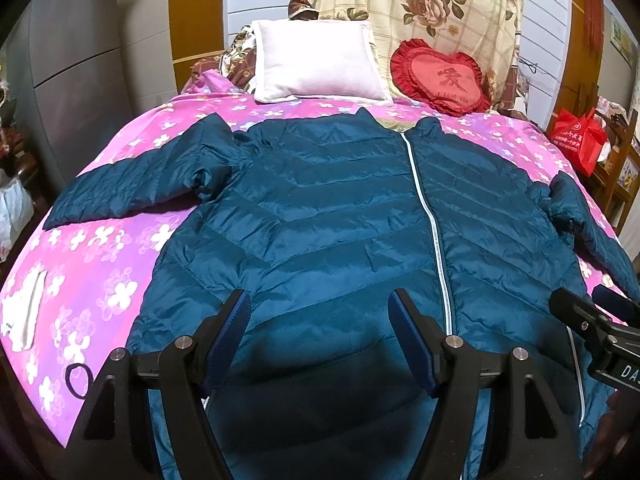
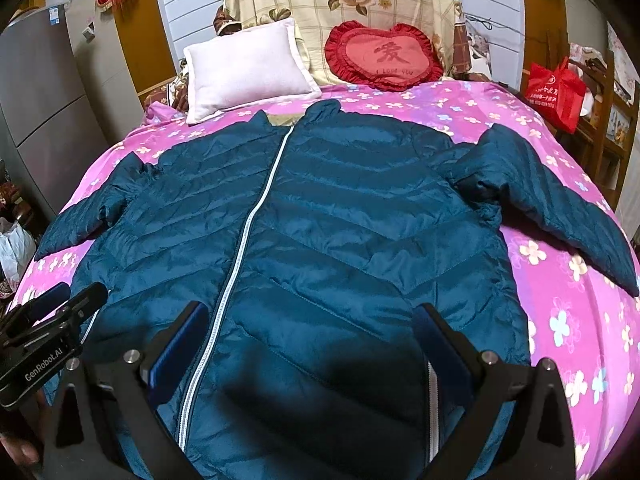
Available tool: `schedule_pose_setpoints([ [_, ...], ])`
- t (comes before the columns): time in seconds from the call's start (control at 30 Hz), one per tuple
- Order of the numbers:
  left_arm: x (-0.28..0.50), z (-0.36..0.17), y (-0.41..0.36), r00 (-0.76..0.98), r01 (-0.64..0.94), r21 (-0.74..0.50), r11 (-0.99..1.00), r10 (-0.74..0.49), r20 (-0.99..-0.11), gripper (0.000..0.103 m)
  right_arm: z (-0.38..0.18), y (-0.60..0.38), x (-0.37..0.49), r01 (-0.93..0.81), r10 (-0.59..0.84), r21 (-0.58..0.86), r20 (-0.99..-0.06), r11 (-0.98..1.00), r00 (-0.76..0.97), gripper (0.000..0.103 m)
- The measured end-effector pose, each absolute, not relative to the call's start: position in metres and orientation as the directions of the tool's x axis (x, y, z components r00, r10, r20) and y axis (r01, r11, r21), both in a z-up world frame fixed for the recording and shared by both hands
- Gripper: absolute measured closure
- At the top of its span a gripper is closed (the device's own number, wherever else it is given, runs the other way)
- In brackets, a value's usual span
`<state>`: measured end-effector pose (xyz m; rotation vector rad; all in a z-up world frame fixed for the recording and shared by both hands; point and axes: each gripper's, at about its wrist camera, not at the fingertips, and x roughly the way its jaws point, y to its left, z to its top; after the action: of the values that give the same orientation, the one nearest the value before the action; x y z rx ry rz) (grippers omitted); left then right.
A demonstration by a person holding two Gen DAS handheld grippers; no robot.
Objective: Fold large clothes
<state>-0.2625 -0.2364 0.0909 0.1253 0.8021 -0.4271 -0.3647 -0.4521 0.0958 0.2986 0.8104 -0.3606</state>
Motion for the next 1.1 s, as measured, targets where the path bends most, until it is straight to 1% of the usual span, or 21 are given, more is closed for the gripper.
schedule_pose_setpoints([
  [0.23,-0.258,0.085,-0.246,0.608,0.424,-0.054,0.904,-0.329,-0.722,0.060,0.092,-0.455,-0.359,0.425,-0.222,0.094,-0.740,0.901,0.635,0.000],
  [0.57,-0.253,0.081,-0.247,0.603,0.425,-0.056,0.903,-0.329,-0.726,0.060,0.088,-0.458,-0.353,0.426,-0.221,0.091,-0.747,0.900,0.627,0.000],
  [0.8,-0.244,0.075,-0.249,0.600,0.417,-0.050,0.908,-0.316,-0.735,0.060,0.084,-0.459,-0.342,0.424,-0.234,0.063,-0.756,0.904,0.612,0.000],
  [1.1,-0.231,0.068,-0.250,0.598,0.404,-0.041,0.914,-0.298,-0.744,0.060,0.082,-0.465,-0.324,0.429,-0.225,0.079,-0.759,0.900,0.611,0.000],
])
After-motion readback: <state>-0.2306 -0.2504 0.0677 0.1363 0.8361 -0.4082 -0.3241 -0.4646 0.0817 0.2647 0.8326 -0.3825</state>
